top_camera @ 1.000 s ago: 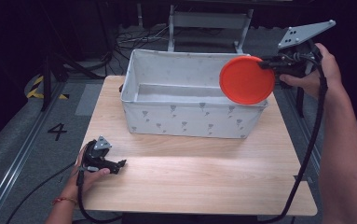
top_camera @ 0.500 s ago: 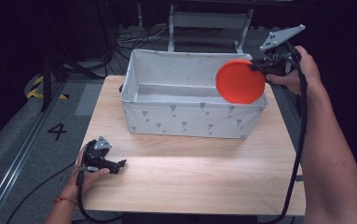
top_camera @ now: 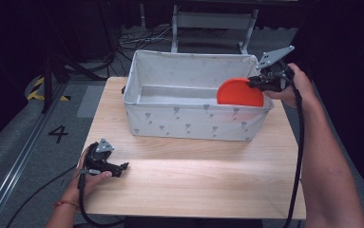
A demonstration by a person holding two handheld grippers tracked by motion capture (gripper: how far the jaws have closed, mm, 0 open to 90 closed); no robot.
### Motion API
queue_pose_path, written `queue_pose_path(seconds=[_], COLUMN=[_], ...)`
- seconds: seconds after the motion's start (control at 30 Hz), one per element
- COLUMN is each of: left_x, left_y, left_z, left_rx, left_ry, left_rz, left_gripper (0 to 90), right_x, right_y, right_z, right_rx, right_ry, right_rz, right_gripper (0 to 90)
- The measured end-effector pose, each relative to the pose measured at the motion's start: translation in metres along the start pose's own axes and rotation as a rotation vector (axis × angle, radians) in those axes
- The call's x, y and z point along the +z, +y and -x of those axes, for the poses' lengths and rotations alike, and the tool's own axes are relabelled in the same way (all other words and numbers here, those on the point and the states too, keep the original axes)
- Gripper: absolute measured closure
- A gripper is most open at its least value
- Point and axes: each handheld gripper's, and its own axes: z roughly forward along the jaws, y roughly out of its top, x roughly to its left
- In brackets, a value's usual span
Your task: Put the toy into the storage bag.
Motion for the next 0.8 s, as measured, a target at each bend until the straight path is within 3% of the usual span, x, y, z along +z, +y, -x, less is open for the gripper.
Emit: queue_pose_path(seconds=[0.13, 0.23, 0.57, 0.8], left_x=[0.0, 0.0, 0.0, 0.0], left_y=[0.0, 0.0, 0.0, 0.0], left_z=[0.0, 0.0, 0.0, 0.0], left_rx=[-0.001, -0.007, -0.007, -0.007], left_ry=[-0.001, -0.006, -0.007, -0.005], left_rz=[-0.001, -0.004, -0.003, -0.003], left_gripper=[0.1, 0.1, 0.1, 0.1], right_x=[0.011, 0.024, 0.033, 0.042], right_y=[-0.005, -0.011, -0.012, -0.007], right_z=[-0.004, -0.009, -0.018, -0.023], right_rx=[-0.001, -0.029, -0.076, -0.136], right_ry=[0.022, 0.048, 0.104, 0.147], right_rz=[-0.019, -0.069, -0.131, -0.226], right_gripper=[82.2, 82.2, 82.1, 81.8])
